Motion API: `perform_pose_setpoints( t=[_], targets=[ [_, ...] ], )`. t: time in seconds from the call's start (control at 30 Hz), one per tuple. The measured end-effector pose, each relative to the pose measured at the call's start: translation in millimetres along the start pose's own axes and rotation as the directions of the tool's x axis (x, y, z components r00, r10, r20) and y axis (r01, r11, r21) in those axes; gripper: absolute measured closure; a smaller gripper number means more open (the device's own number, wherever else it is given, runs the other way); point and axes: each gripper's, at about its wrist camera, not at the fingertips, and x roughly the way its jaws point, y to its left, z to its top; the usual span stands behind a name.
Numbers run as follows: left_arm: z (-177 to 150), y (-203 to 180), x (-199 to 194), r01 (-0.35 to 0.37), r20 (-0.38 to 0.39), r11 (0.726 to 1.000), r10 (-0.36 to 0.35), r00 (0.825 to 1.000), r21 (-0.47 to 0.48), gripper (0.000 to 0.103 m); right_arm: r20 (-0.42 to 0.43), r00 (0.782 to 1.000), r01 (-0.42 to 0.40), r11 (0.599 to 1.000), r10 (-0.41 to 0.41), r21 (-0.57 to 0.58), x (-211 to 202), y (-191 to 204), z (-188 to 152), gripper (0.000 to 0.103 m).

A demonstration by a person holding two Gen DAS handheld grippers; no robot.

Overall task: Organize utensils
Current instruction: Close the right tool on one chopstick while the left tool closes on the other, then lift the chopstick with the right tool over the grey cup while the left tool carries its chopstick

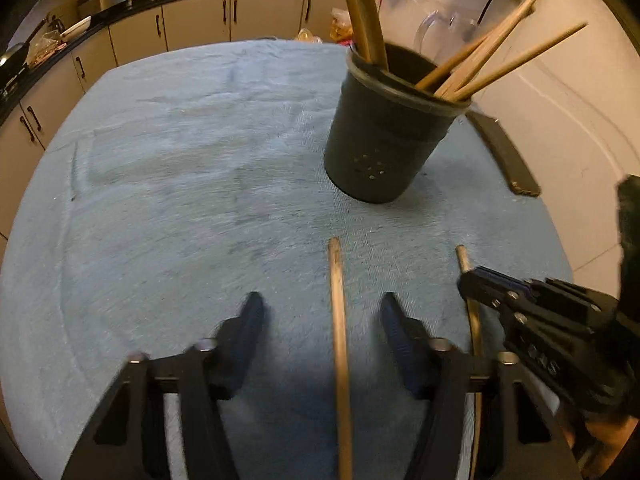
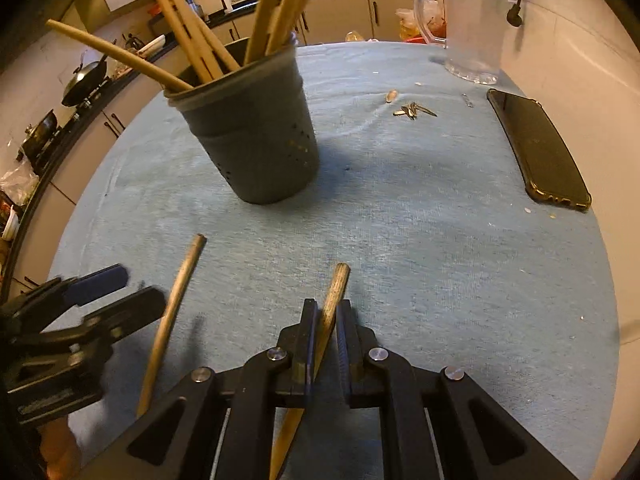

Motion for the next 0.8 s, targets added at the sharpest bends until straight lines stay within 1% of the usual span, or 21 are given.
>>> perform_pose_setpoints(
  t=[0.07, 0.1, 0.23, 0.27, 0.3, 0.33, 0.37, 0.47, 0.5, 0.53, 0.57, 0.6, 0.67, 0.73, 0.8],
  targets=[
    [6.4, -2.1, 10.3, -0.013, -0.017, 1.000, 0.013, 1.000, -0.016, 0.056, 0.003, 1.000, -0.007, 1.000, 0.007, 0.003, -2.4, 2.1, -4.2, 0.092],
    [9.1, -3.6, 14.8, -0.034, -0.021, 0.999, 0.034, 0.999, -0.016, 0.058, 0.004, 1.000, -0.008, 1.000, 0.008, 0.003, -3.7, 2.5, -5.5, 0.092],
    [16.1, -11.6, 22.1, -0.126, 0.013, 0.992, 0.126, 0.992, 0.019, 0.076, 0.002, 1.000, -0.023, 1.000, 0.023, 0.019, -3.7, -2.9, -0.2, 0.090],
    [16.4, -13.1, 22.9, -0.147, 0.028, 0.988, 0.146, 0.989, 0.035, 0.079, -0.002, 1.000, -0.021, 1.000, 0.021, 0.014, -1.2, -0.1, 2.9, 0.090],
    [15.8, -12.4, 22.4, -0.152, 0.038, 0.988, 0.150, 0.988, 0.041, 0.080, -0.005, 1.000, -0.020, 1.000, 0.020, 0.015, 0.8, -0.7, 6.5, 0.090],
    [15.9, -10.7, 21.5, -0.151, 0.044, 0.988, 0.149, 0.988, 0.042, 0.084, -0.009, 1.000, -0.017, 1.000, 0.017, 0.019, 1.9, 0.5, 8.3, 0.089],
    [16.3, -8.1, 20.4, -0.145, 0.046, 0.989, 0.144, 0.989, 0.038, 0.094, -0.011, 1.000, -0.006, 1.000, 0.006, 0.005, 3.0, 4.1, 10.7, 0.089],
    [17.3, 12.9, 11.3, -0.049, 0.030, 0.997, 0.051, 0.998, -0.058, 0.096, -0.006, 1.000, 0.008, 1.000, -0.008, -0.014, 4.4, 9.9, 13.4, 0.091],
    [15.3, 18.4, 4.1, -0.036, 0.048, 0.996, 0.040, 0.998, -0.084, 0.096, -0.005, 1.000, 0.001, 1.000, -0.001, -0.012, 3.4, 10.2, 13.4, 0.092],
    [13.6, 24.0, -7.0, -0.030, 0.076, 0.994, 0.038, 0.996, -0.103, 0.096, 0.000, 1.000, -0.028, 1.000, 0.028, 0.000, 1.2, 9.4, 13.4, 0.093],
    [11.7, 28.6, -21.0, -0.025, 0.111, 0.993, 0.037, 0.993, -0.115, 0.096, 0.014, 0.998, -0.064, 0.998, 0.063, 0.017, -2.7, 7.8, 13.9, 0.094],
    [9.2, 31.7, -34.0, -0.016, 0.145, 0.992, 0.033, 0.989, -0.122, 0.096, 0.042, 0.997, -0.072, 0.997, 0.071, 0.021, -12.3, 8.5, 13.0, 0.094],
    [1.9, 38.3, -69.9, 0.002, 0.235, 0.991, 0.031, 0.972, -0.136, 0.096, 0.125, 0.989, -0.082, 0.996, 0.078, 0.021, -36.8, 10.9, 11.5, 0.094],
    [-2.6, 44.7, -96.8, 0.004, 0.290, 0.988, 0.040, 0.956, -0.152, 0.096, 0.194, 0.976, -0.110, 0.993, 0.103, 0.029, -61.2, 12.1, 8.4, 0.094],
    [-10.0, 49.8, -122.8, 0.017, 0.332, 0.986, 0.038, 0.942, -0.163, 0.096, 0.264, 0.958, -0.119, 0.993, 0.109, 0.025, -87.6, 15.8, 3.1, 0.094]
  ],
)
